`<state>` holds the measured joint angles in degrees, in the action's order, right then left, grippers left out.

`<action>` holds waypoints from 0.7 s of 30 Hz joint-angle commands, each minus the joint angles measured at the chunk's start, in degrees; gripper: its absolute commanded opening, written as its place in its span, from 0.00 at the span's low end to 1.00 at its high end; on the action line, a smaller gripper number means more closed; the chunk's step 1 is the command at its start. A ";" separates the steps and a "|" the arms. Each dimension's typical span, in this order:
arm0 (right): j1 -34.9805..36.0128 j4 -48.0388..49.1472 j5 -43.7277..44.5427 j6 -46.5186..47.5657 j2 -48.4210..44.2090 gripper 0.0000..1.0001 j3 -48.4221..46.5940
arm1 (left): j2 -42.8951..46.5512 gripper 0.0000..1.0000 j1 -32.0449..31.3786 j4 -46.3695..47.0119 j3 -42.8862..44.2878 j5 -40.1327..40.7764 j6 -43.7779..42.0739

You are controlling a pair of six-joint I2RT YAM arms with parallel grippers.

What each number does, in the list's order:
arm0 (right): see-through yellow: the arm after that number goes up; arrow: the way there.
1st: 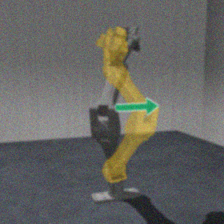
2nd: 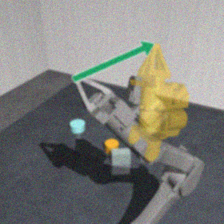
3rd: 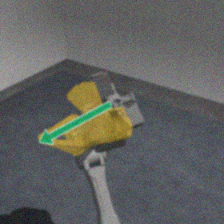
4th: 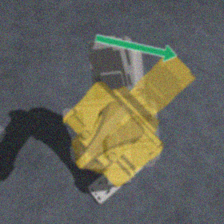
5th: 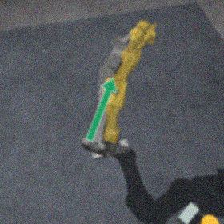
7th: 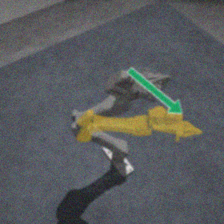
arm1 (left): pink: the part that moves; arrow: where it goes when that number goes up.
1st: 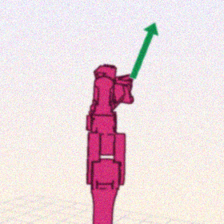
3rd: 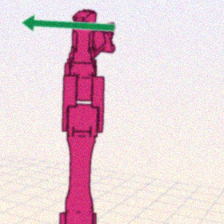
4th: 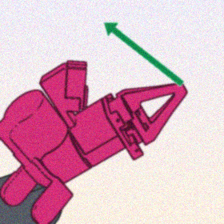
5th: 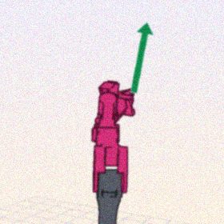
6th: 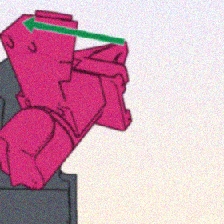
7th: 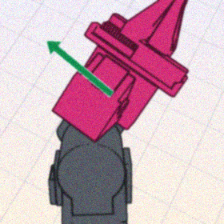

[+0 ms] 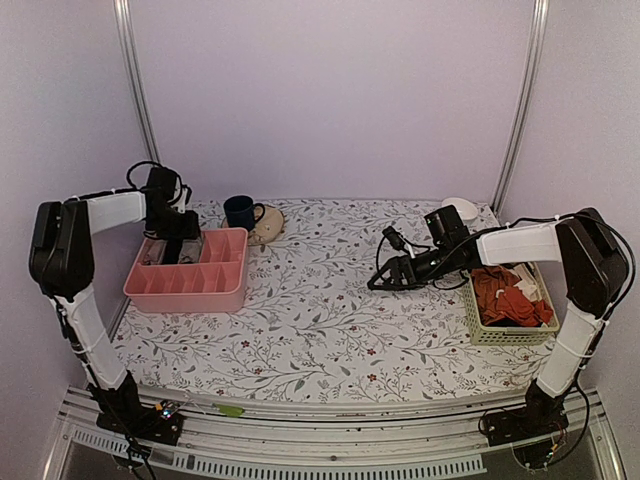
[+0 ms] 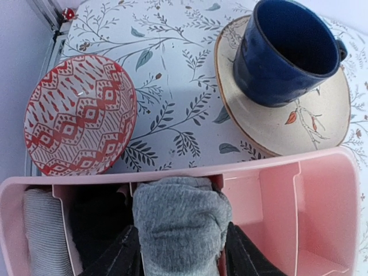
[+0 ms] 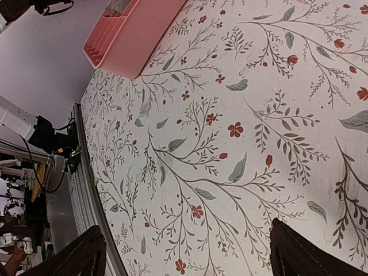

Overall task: Roll the underwear
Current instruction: Place the underwear in the storage box, then reset both arms

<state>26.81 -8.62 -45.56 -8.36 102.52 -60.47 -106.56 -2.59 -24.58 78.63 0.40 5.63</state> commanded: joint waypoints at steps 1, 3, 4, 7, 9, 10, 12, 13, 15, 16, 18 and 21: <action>-0.44 0.45 -0.58 0.03 1.10 0.99 -1.34 | -3.05 0.50 0.65 0.58 1.17 -1.13 -1.22; -0.44 0.36 -0.58 0.01 1.04 0.99 -1.41 | -3.82 0.51 0.62 0.58 1.18 -1.32 -1.40; -0.44 0.34 -0.57 0.08 1.05 0.99 -1.36 | -4.08 0.53 0.64 0.66 1.06 -1.30 -1.41; -0.44 0.35 -0.44 0.01 1.04 0.99 -1.40 | -4.73 0.57 0.67 0.97 0.25 -1.36 -1.41; -0.43 0.35 -0.43 -0.07 1.15 0.99 -1.36 | -5.23 0.57 0.67 1.17 -0.39 -1.13 -1.29; -0.39 0.36 -0.49 -0.08 1.15 0.99 -1.46 | -5.51 0.57 0.66 1.34 -0.82 -1.16 -1.32; -0.44 0.28 -0.47 -0.12 1.11 0.99 -1.45 | -7.12 0.56 0.68 1.82 -1.35 -1.18 -1.25; -0.42 0.27 -0.48 -0.15 1.14 0.99 -1.43 | -7.93 0.55 0.66 2.14 -1.57 -1.30 -1.24; -0.48 0.12 -0.37 -0.25 1.11 0.99 -1.49 | -9.18 0.55 0.66 2.39 -1.64 -1.28 -1.31; -0.42 -0.02 -0.40 -0.13 1.13 0.99 -1.46 | -9.69 0.55 0.70 2.42 -1.68 -1.15 -1.32; -0.44 -0.16 -0.27 -0.10 1.03 0.99 -1.41 | -10.56 0.55 0.70 2.51 -1.83 -0.91 -1.55; -0.44 -0.43 -0.15 0.01 0.85 0.99 -1.33 | -10.83 0.56 0.66 2.78 -2.31 -1.00 -1.97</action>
<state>26.81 -8.78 -45.54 -8.38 102.52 -60.47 -114.08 -2.61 -20.56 78.70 -1.50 4.49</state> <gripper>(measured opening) 0.989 0.558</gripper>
